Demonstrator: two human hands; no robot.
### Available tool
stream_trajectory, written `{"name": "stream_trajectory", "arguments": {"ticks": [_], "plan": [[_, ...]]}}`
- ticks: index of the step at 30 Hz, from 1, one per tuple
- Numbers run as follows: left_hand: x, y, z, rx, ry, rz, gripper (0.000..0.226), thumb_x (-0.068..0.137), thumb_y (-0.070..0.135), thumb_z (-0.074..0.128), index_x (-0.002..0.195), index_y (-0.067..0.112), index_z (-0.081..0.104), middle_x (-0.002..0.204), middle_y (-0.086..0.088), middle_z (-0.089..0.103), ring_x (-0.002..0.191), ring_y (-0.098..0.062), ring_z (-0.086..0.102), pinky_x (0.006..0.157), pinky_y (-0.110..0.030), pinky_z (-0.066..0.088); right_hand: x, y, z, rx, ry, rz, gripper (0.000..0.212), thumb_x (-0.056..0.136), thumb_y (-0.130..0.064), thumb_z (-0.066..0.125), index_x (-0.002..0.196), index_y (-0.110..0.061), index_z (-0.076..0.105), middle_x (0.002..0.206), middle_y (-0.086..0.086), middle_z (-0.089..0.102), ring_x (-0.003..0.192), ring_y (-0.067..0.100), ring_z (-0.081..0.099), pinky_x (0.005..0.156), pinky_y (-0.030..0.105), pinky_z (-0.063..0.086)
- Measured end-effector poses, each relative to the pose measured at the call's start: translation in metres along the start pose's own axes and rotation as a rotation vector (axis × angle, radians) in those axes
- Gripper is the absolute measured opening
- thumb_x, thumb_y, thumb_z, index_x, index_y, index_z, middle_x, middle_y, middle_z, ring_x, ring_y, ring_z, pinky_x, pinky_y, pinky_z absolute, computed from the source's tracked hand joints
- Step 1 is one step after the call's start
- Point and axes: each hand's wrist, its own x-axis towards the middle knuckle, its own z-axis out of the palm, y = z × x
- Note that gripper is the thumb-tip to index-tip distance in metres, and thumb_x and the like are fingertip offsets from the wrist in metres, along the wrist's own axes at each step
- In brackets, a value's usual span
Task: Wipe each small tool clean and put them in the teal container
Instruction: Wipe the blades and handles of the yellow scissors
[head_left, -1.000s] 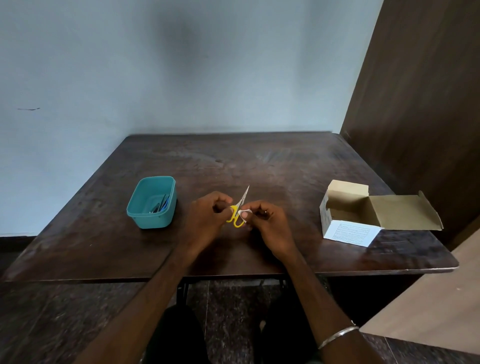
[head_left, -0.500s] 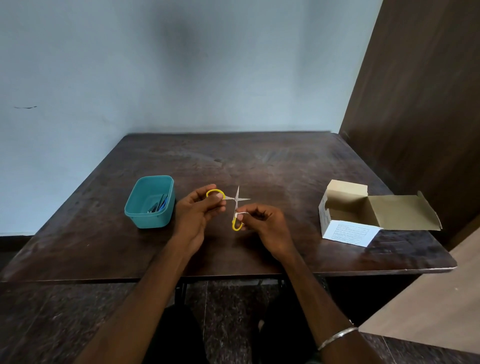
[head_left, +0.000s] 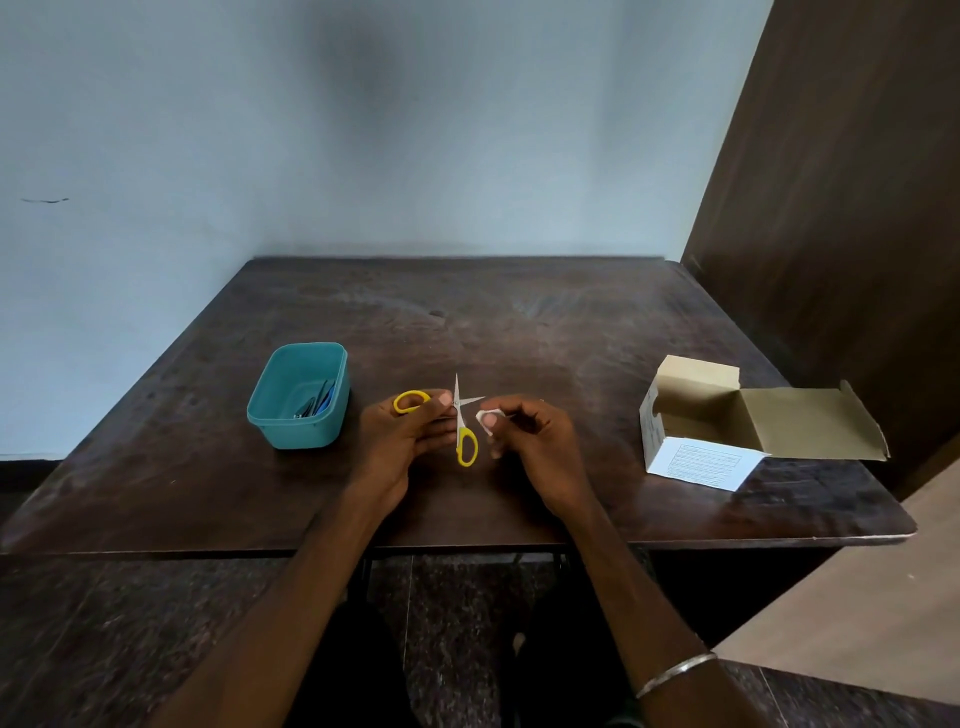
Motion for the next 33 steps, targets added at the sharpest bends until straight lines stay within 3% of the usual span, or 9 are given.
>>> {"name": "stream_trajectory", "arguments": {"ticks": [4,8,15,25,30,33], "plan": [[-0.006,-0.005,-0.005,0.07,-0.051,0.028,0.007,0.084,0.002,0.071,0.091,0.002,0.073,0.077,-0.015,0.074,0.066,-0.024,0.072,0.06,-0.031,0.06,0.001,0.0,0.0,0.024,0.047,0.025,0.017,0.085,0.0,0.073,0.102,0.0,0.071,0.072,0.005,0.067,0.056,0.023,0.054,0.055,0.029,0.047],[-0.009,-0.006,-0.005,0.083,-0.099,0.028,0.007,0.085,0.0,0.069,0.091,0.001,0.072,0.076,-0.014,0.075,0.065,-0.023,0.072,0.059,-0.029,0.06,0.001,-0.001,0.002,-0.015,0.036,0.027,0.02,0.084,0.002,0.073,0.104,0.002,0.067,0.074,0.008,0.064,0.055,0.018,0.054,0.051,0.025,0.047],[-0.009,-0.006,-0.008,0.094,-0.146,0.022,0.008,0.085,0.0,0.069,0.092,0.003,0.073,0.081,-0.016,0.075,0.07,-0.025,0.073,0.062,-0.03,0.061,0.003,0.006,0.003,-0.112,0.028,0.039,0.01,0.082,-0.007,0.078,0.089,-0.003,0.072,0.073,0.009,0.068,0.058,0.012,0.058,0.053,0.027,0.047],[-0.007,-0.007,-0.013,0.095,-0.18,0.039,0.012,0.085,0.002,0.069,0.096,0.001,0.073,0.087,-0.018,0.075,0.075,-0.026,0.073,0.068,-0.033,0.062,0.002,0.003,0.004,-0.261,0.03,0.066,0.014,0.082,-0.03,0.079,0.08,-0.016,0.076,0.073,0.005,0.073,0.058,0.009,0.059,0.057,0.033,0.048],[-0.007,-0.007,-0.012,0.093,-0.167,0.045,0.011,0.086,0.0,0.068,0.096,0.001,0.073,0.084,-0.017,0.075,0.073,-0.025,0.073,0.066,-0.031,0.062,-0.001,-0.002,0.003,-0.254,0.02,0.062,0.01,0.088,-0.024,0.074,0.083,-0.016,0.077,0.064,-0.004,0.069,0.054,0.005,0.056,0.054,0.025,0.046],[-0.007,-0.007,-0.012,0.095,-0.168,0.049,0.009,0.086,0.001,0.068,0.094,0.002,0.073,0.083,-0.016,0.075,0.073,-0.025,0.073,0.066,-0.031,0.061,0.0,-0.002,0.003,-0.241,0.017,0.069,0.011,0.087,-0.024,0.075,0.083,-0.014,0.077,0.068,0.0,0.07,0.054,0.007,0.056,0.054,0.025,0.047]]}}
